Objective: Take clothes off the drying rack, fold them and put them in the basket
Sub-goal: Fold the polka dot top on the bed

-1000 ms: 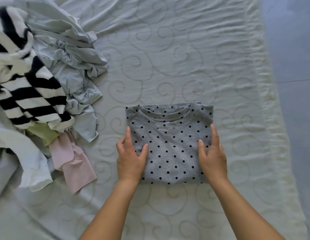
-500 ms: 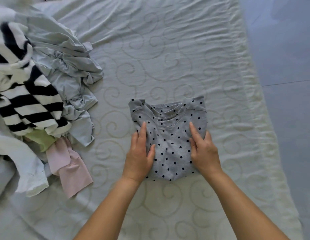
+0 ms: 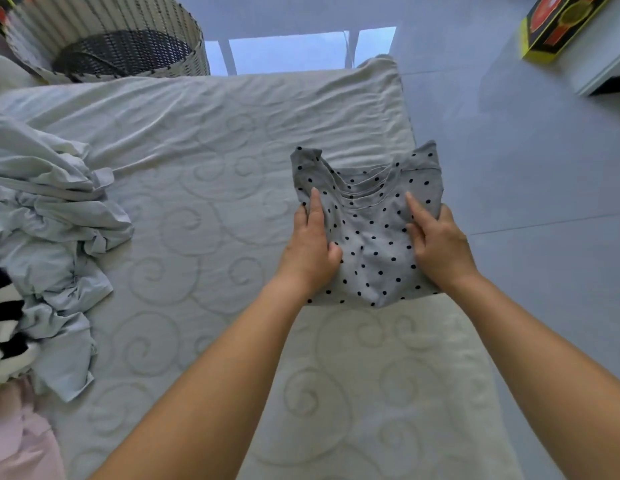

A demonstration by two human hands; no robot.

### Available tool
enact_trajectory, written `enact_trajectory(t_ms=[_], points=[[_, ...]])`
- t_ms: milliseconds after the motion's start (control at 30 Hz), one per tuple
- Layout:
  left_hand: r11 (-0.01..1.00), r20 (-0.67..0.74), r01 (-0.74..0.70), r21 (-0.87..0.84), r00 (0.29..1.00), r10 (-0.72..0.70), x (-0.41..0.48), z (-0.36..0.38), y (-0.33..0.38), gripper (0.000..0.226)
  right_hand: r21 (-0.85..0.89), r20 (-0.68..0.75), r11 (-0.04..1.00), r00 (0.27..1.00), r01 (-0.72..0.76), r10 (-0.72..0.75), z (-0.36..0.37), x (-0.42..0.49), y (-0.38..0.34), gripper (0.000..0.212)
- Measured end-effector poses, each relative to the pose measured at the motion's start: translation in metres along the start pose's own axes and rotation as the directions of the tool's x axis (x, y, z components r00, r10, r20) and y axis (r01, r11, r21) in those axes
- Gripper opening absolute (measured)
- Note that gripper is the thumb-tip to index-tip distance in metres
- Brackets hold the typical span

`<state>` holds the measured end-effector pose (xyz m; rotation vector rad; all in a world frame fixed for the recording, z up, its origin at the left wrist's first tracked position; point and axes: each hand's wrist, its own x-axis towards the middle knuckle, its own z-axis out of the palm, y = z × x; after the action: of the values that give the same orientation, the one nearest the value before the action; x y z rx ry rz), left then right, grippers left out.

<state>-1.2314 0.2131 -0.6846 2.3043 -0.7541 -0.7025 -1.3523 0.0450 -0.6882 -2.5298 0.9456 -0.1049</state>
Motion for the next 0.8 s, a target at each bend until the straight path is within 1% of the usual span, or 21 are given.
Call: enact_trajectory(t_ms=[67, 133, 200, 267, 300, 367, 467, 533, 633, 700, 767, 800], points=[[0.991, 0.053, 0.110, 0.080, 0.992, -0.115, 0.014, 0.015, -0.004, 0.085, -0.066, 0.111, 0.994, 0.990, -0.082, 0.088, 0.007, 0.017, 0.013, 0.055], [0.952, 0.062, 0.176, 0.251, 0.978, -0.198, 0.016, 0.030, -0.011, 0.079, -0.243, 0.175, 0.955, 0.960, -0.172, 0.218, 0.019, 0.022, 0.023, 0.062], [0.903, 0.108, 0.123, 0.412, 0.977, -0.182, 0.011, 0.045, -0.018, 0.072, -0.352, 0.214, 0.917, 0.937, -0.190, 0.276, 0.034, 0.013, 0.025, 0.067], [0.863, 0.174, 0.051, 0.502, 0.972, -0.158, 0.007, 0.055, -0.025, 0.067, -0.379, 0.293, 0.917, 0.924, -0.125, 0.247, 0.051, 0.000, 0.026, 0.069], [0.854, 0.196, 0.039, 0.519, 0.967, -0.164, 0.007, 0.056, -0.028, 0.066, -0.374, 0.333, 0.922, 0.913, -0.103, 0.237, 0.058, -0.005, 0.027, 0.071], [0.851, 0.224, 0.026, 0.524, 0.960, -0.167, 0.007, 0.054, -0.033, 0.066, -0.367, 0.377, 0.924, 0.891, -0.106, 0.252, 0.065, -0.007, 0.030, 0.073], [0.853, 0.250, -0.022, 0.522, 0.960, -0.129, -0.002, 0.042, -0.042, 0.067, -0.401, 0.384, 0.905, 0.871, -0.140, 0.305, 0.061, -0.004, 0.023, 0.073], [0.856, 0.235, -0.028, 0.517, 0.966, -0.110, -0.018, 0.027, -0.054, 0.067, -0.398, 0.381, 0.905, 0.870, -0.152, 0.314, 0.059, -0.011, 0.012, 0.070], [0.847, 0.172, 0.039, 0.531, 0.973, -0.153, -0.056, -0.006, -0.091, 0.069, -0.362, 0.419, 0.925, 0.865, -0.119, 0.275, 0.064, -0.041, -0.017, 0.067], [0.842, 0.104, 0.093, 0.531, 0.979, -0.174, -0.086, -0.036, -0.126, 0.075, -0.305, 0.454, 0.947, 0.860, -0.096, 0.234, 0.072, -0.066, -0.043, 0.073], [0.831, 0.008, 0.156, 0.533, 0.982, -0.189, -0.115, -0.072, -0.164, 0.074, -0.228, 0.460, 0.965, 0.860, -0.126, 0.221, 0.080, -0.087, -0.075, 0.083], [0.822, -0.047, 0.198, 0.533, 0.978, -0.205, -0.128, -0.093, -0.182, 0.073, -0.212, 0.458, 0.967, 0.859, -0.142, 0.227, 0.084, -0.095, -0.093, 0.083]])
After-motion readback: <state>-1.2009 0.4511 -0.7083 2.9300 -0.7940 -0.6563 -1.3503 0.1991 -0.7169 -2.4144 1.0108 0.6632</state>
